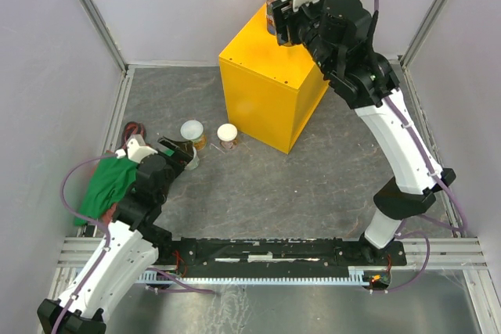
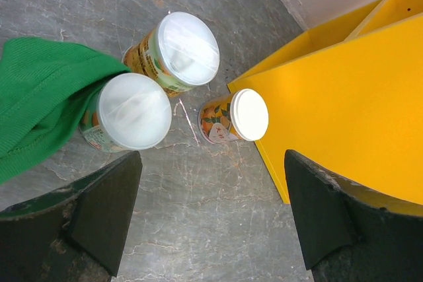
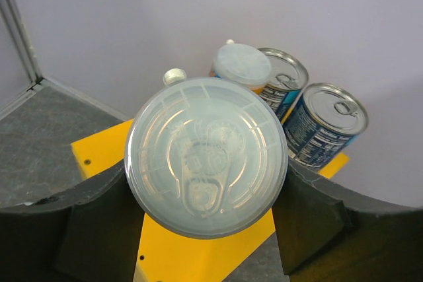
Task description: Place and organize the canned foods onto the counter
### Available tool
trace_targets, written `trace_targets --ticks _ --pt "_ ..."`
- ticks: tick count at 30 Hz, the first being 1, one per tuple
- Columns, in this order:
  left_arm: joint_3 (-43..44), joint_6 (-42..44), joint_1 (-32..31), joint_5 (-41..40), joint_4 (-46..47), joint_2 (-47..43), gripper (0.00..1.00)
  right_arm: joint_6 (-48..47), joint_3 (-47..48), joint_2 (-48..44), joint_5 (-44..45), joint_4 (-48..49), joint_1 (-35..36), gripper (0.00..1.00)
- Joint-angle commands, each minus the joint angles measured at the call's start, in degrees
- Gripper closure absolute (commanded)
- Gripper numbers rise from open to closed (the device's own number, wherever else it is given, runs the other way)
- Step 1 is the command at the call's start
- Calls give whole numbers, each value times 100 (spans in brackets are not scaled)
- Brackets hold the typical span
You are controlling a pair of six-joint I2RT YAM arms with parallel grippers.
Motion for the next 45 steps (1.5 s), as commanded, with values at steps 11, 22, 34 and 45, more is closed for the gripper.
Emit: trace_targets --ticks 11,22,34,45 --pt "167 24 16 -58 402 229 6 678 640 365 28 752 -727 99" --pt "175 191 30 -92 369 228 6 1037 1047 677 -41 305 -1017 99" --pt "139 202 45 -113 249 55 6 1083 1219 883 104 73 -1119 99" --pt "149 183 46 -81 253 53 6 1262 1216 1125 124 -32 -1395 99"
